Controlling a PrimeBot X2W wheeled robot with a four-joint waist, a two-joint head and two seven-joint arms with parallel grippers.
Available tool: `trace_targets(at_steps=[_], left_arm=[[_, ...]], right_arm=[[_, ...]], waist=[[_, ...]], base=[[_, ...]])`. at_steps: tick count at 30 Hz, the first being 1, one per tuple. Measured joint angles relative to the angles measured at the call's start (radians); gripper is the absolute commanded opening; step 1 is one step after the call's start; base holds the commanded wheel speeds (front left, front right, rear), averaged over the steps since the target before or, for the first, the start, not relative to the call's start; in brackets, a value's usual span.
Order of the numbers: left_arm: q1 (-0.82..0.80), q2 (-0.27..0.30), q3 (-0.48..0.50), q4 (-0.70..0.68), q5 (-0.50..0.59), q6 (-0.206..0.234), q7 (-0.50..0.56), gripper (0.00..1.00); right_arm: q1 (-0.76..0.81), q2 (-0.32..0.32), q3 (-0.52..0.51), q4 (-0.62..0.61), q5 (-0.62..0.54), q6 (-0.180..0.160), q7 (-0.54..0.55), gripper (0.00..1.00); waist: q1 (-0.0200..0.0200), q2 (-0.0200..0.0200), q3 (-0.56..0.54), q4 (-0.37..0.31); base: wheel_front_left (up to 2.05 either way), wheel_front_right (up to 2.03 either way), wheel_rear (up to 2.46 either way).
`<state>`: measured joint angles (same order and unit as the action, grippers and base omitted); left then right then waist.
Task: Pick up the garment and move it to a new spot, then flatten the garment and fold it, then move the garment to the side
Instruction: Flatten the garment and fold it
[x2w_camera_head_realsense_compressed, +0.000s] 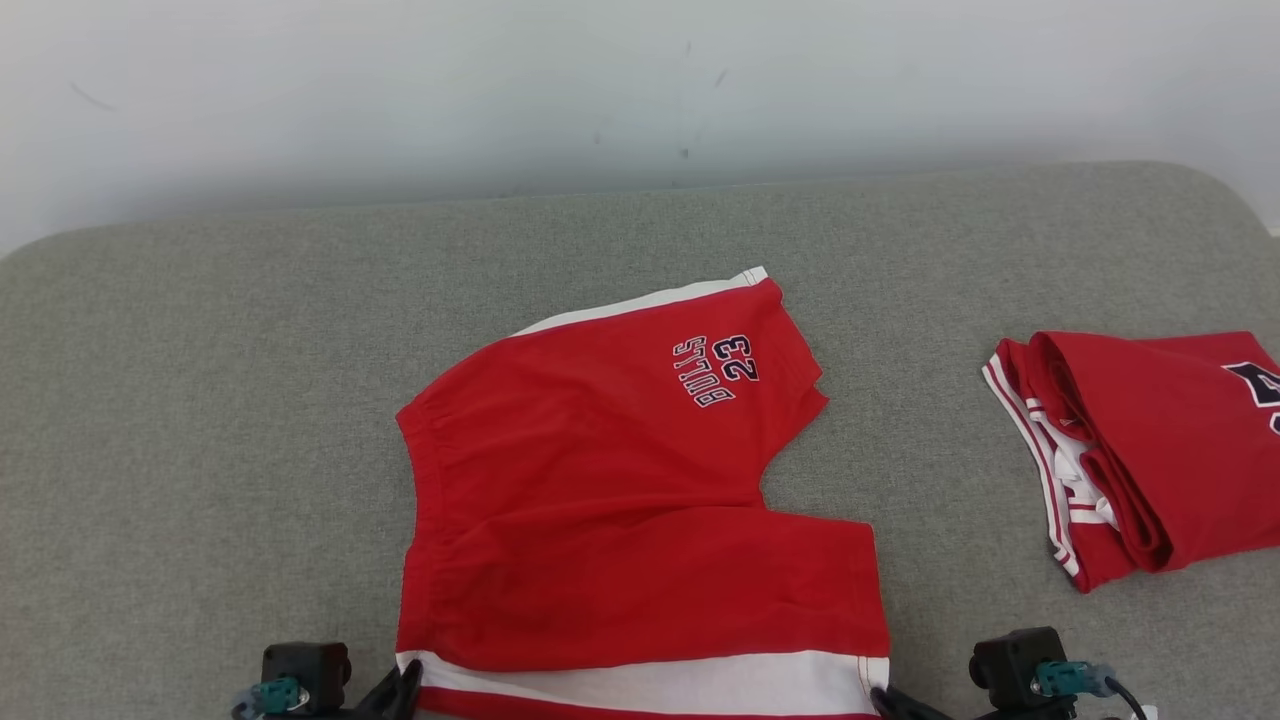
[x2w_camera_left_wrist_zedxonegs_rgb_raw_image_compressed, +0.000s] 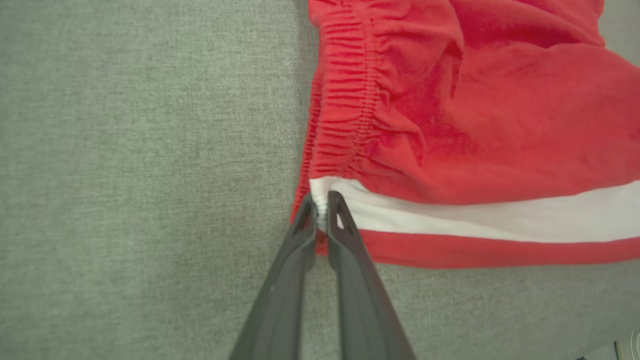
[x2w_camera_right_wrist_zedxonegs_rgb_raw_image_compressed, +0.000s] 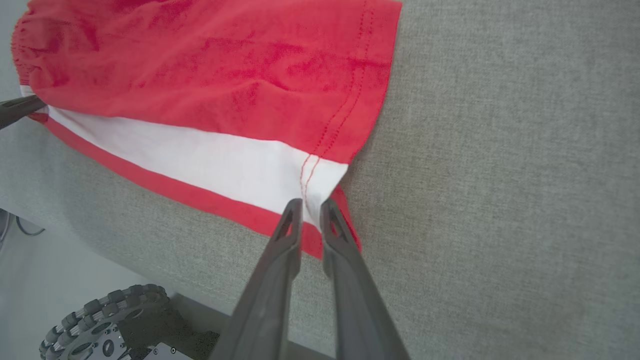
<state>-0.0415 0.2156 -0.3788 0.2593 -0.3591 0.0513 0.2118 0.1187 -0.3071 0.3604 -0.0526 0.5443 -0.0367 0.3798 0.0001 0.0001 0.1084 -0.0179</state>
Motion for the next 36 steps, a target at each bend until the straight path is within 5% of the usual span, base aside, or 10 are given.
trace_targets(at_steps=[1,5,18,36], left_arm=[[-0.003,0.0,0.0,0.001,0.0,0.0,0.0,0.1],[-0.005,0.0,0.006,-0.001,-0.001,0.0,-0.005,0.0],[0.036,0.009,0.043,-0.093,-0.03,0.01,-0.051,0.0],[0.084,0.01,0.074,-0.206,-0.035,0.028,-0.077,0.0]], right_arm=[[0.0,0.0,-0.002,-0.007,0.0,-0.007,0.0,0.0],[0.0,-0.007,-0.014,-0.028,0.001,-0.016,0.01,0.0],[0.063,-0.067,-0.1,-0.199,0.047,-0.026,0.02,0.0],[0.109,-0.074,-0.161,-0.336,0.092,-0.035,0.008,0.0]], waist=[[0.0,0.0,0.001,0.0],[0.0,0.0,0.003,0.001],[-0.0002,-0.0001,0.006,-0.002],[-0.0002,0.0,0.011,0.003]], base=[[0.0,0.0,0.0],[0.0,0.0,0.0],[0.0,0.0,0.0],[0.0,0.0,0.0]])
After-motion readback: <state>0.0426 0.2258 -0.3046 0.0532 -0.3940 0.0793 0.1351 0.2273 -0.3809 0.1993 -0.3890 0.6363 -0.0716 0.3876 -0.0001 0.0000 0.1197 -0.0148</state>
